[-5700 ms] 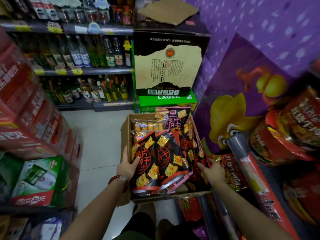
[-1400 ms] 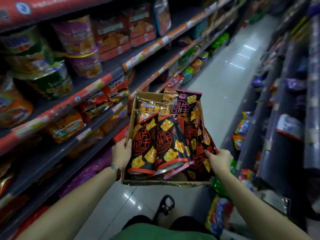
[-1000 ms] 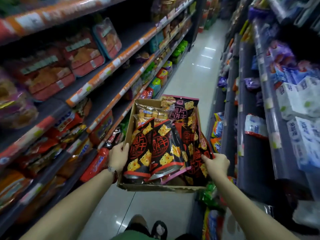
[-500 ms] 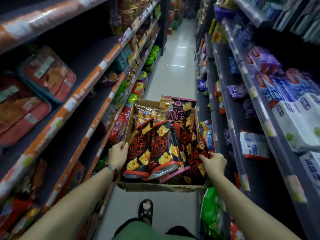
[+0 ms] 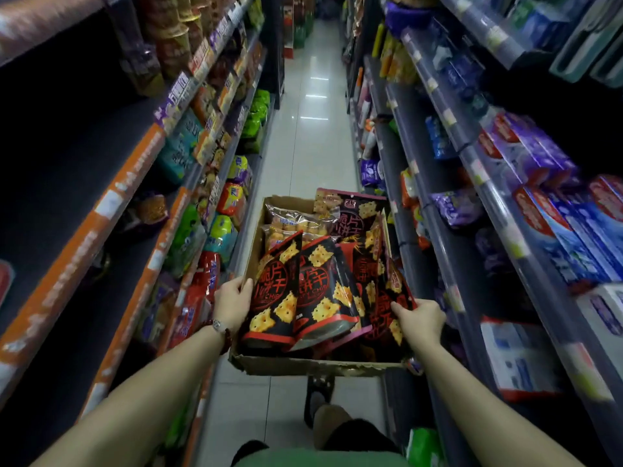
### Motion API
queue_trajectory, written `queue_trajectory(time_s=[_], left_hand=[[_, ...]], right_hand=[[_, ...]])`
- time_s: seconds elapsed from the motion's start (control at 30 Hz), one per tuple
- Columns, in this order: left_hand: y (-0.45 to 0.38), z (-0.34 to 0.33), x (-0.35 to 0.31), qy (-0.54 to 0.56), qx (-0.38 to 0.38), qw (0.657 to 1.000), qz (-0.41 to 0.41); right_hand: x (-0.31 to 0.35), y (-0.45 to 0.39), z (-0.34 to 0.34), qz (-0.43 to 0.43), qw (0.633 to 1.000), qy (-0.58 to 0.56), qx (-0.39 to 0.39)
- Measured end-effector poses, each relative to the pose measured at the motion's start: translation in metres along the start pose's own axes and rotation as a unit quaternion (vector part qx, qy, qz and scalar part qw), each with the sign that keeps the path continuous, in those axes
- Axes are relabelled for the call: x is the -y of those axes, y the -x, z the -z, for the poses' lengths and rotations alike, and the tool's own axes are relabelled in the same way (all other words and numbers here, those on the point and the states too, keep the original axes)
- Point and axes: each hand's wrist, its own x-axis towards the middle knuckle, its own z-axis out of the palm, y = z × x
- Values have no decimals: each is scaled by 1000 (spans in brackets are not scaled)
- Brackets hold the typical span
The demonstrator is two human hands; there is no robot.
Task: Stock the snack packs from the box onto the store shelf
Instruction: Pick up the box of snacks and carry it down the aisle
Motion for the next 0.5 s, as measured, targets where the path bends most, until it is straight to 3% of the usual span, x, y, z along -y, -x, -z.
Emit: queue_trajectory(time_s=[0.5], left_hand=[[-283, -36, -119, -3, -39, 998, 41]], right_hand=[[174, -275, -72, 21, 999, 0, 40]])
